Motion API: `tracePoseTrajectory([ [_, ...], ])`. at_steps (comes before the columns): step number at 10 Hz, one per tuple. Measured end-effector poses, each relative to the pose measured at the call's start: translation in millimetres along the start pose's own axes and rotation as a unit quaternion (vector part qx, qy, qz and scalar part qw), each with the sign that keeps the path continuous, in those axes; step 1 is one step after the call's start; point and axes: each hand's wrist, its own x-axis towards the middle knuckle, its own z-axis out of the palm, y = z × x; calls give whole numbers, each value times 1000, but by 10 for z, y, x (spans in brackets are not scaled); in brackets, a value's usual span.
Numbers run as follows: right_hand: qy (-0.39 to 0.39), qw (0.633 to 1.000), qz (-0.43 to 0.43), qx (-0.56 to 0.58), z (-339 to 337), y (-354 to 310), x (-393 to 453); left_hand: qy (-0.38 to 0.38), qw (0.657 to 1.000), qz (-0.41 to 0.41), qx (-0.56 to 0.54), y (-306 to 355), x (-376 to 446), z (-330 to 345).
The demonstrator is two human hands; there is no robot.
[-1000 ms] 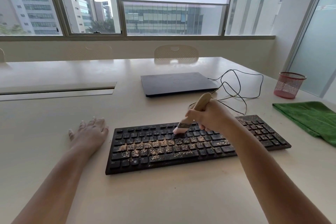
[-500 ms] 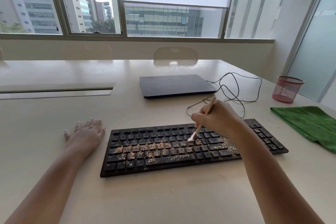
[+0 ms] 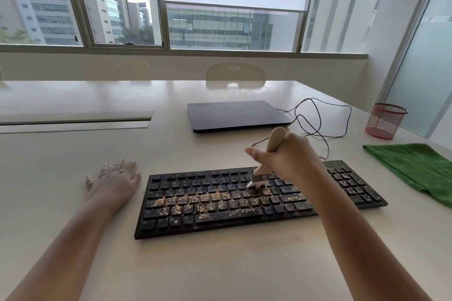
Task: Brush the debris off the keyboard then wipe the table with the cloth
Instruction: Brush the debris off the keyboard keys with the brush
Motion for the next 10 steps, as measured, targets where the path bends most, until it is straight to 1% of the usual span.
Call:
tracePoseTrajectory([
  [1, 29, 999, -14, 30, -19, -5, -1, 2, 1000, 0, 0, -5, 1, -4],
  [2, -8, 1000, -15, -11, 36, 2, -2, 2, 1000, 1, -2, -7, 6, -3],
  [3, -10, 1000, 20, -21, 16, 17, 4, 0, 1000, 1, -1, -2, 3, 5],
  [4, 5, 999, 34, 10, -30, 25, 11, 1, 1000, 1, -1, -8, 7, 8],
  [5, -35, 999, 35, 23, -15, 10, -16, 0, 1000, 2, 4, -17, 17, 7],
  [6, -56, 997, 42, 9, -2, 1, -46, 0, 1000, 2, 6, -14, 17, 14],
  [7, -35, 996, 57, 59, -86, 3, -35, 3, 1000, 4, 4, -13, 16, 16],
  [8, -32, 996, 50, 72, -96, -6, -29, 4, 1000, 3, 2, -20, 20, 8],
  [9, -55, 996, 60, 30, -50, 19, -22, -2, 1000, 4, 4, -19, 16, 11],
  [10, -30, 997, 69, 20, -80, 46, 2, -1, 1000, 3, 4, -16, 7, 16],
])
